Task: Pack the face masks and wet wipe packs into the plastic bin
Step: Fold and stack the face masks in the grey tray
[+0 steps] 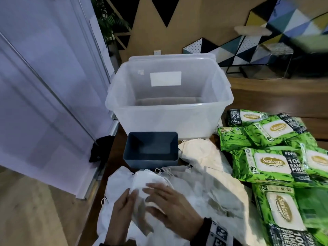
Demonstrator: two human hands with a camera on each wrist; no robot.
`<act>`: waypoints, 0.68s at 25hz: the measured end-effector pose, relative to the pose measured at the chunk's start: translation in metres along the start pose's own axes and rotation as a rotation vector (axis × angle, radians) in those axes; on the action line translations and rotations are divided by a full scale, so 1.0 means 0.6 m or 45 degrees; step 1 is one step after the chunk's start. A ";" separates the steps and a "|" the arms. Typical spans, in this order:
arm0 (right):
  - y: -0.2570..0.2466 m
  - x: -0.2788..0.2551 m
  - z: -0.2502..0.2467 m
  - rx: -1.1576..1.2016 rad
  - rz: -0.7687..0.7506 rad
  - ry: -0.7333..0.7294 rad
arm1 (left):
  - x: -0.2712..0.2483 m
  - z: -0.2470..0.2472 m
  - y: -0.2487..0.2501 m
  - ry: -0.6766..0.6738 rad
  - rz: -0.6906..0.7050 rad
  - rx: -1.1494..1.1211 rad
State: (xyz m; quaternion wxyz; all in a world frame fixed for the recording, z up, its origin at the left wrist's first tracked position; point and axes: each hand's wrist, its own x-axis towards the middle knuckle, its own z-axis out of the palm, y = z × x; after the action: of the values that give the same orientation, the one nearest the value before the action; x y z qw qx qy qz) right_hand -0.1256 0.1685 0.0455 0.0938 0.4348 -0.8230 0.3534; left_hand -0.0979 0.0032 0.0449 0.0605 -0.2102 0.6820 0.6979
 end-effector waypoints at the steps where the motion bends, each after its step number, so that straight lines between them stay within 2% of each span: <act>1: 0.025 -0.006 -0.014 0.100 0.159 0.118 | -0.001 -0.001 -0.007 0.061 -0.019 0.043; 3: 0.051 -0.006 -0.054 0.380 0.587 0.306 | -0.006 0.006 -0.003 0.091 -0.048 0.004; 4: 0.067 -0.009 -0.064 0.543 0.772 0.259 | -0.008 0.013 0.002 0.071 -0.039 0.013; 6: 0.079 -0.008 -0.065 0.919 0.998 -0.051 | -0.008 0.029 0.007 0.009 0.008 0.091; 8: 0.078 -0.007 -0.055 1.039 0.984 -0.212 | -0.013 0.046 0.024 -0.042 0.090 0.171; 9: 0.075 -0.008 -0.052 1.040 0.971 -0.213 | -0.011 0.049 0.029 -0.038 0.115 0.198; 12: 0.079 -0.017 -0.044 1.144 1.007 -0.063 | -0.003 0.053 0.034 -0.021 0.177 0.152; 14: 0.081 -0.019 -0.035 1.228 1.005 0.044 | 0.001 0.055 0.025 0.016 0.141 0.099; 17: 0.079 -0.016 -0.019 1.139 1.080 0.103 | 0.001 0.068 0.010 0.027 0.065 0.121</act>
State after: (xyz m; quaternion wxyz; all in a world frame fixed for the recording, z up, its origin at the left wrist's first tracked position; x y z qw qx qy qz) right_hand -0.1586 0.1998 0.0257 -0.2152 0.0530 -0.6920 0.6871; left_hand -0.1093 0.0428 0.0494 0.0454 -0.1972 0.7200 0.6638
